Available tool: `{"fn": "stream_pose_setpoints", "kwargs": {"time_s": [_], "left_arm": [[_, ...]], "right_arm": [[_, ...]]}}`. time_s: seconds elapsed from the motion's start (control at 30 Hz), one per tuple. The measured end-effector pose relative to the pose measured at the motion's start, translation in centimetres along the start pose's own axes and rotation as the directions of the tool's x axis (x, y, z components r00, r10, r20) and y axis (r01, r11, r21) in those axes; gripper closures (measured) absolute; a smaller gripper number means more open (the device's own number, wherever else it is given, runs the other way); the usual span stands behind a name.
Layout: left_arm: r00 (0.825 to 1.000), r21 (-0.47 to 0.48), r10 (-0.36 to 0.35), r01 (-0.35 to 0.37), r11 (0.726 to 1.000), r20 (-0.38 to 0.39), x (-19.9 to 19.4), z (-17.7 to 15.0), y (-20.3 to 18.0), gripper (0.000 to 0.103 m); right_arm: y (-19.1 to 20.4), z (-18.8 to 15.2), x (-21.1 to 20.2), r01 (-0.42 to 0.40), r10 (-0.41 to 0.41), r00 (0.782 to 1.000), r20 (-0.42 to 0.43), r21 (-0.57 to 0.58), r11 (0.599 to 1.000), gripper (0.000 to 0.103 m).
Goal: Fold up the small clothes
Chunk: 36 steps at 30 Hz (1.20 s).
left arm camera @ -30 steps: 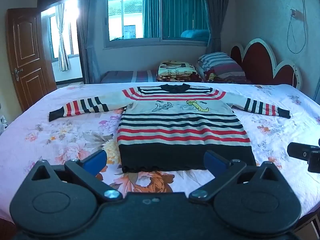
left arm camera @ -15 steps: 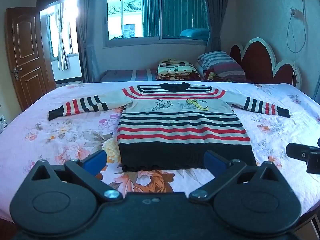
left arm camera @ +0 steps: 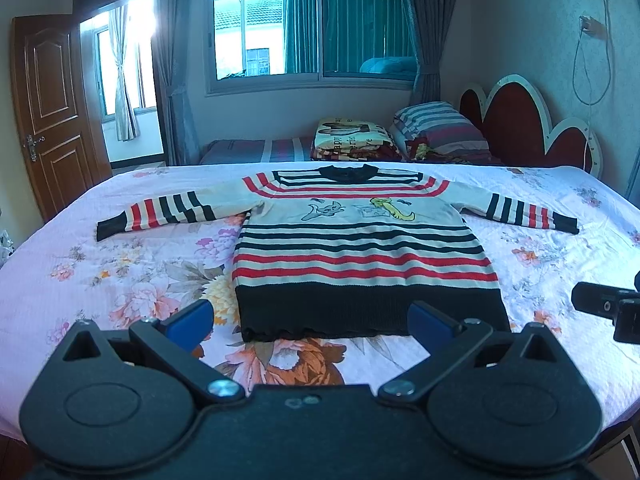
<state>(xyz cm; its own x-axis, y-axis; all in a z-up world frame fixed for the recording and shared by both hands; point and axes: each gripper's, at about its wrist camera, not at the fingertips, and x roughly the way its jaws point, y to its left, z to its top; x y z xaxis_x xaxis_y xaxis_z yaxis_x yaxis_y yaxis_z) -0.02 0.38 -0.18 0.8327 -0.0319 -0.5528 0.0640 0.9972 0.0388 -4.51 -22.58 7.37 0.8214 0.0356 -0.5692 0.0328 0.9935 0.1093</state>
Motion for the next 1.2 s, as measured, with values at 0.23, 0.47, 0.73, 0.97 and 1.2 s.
{"fn": "stream_pose_setpoints", "kwargs": {"time_s": [0.23,0.47,0.73,0.97,1.2], "left_arm": [[1.0,0.002,0.0,0.0,1.0,-0.001,-0.17,0.09,-0.17,0.0],[1.0,0.003,0.002,-0.002,1.0,-0.001,-0.17,0.08,-0.23,0.0],[1.0,0.005,0.003,-0.003,1.0,0.0,-0.3,0.03,-0.38,0.0],[1.0,0.007,0.001,-0.001,1.0,-0.002,-0.34,-0.04,-0.49,0.0],[1.0,0.009,0.0,0.0,1.0,0.0,-0.44,-0.12,-0.62,0.0]], "right_arm": [[-0.24,-0.05,-0.25,-0.001,0.001,1.0,-0.001,0.005,1.0,0.0],[-0.3,-0.02,-0.37,-0.002,0.002,1.0,-0.003,0.004,1.0,0.0],[-0.32,-0.06,-0.35,-0.003,0.003,1.0,-0.002,0.004,1.0,0.0],[-0.3,-0.19,-0.42,-0.002,0.002,1.0,-0.004,0.004,1.0,0.0],[-0.57,-0.23,-0.44,0.0,0.0,1.0,-0.003,0.007,1.0,0.0]]}}
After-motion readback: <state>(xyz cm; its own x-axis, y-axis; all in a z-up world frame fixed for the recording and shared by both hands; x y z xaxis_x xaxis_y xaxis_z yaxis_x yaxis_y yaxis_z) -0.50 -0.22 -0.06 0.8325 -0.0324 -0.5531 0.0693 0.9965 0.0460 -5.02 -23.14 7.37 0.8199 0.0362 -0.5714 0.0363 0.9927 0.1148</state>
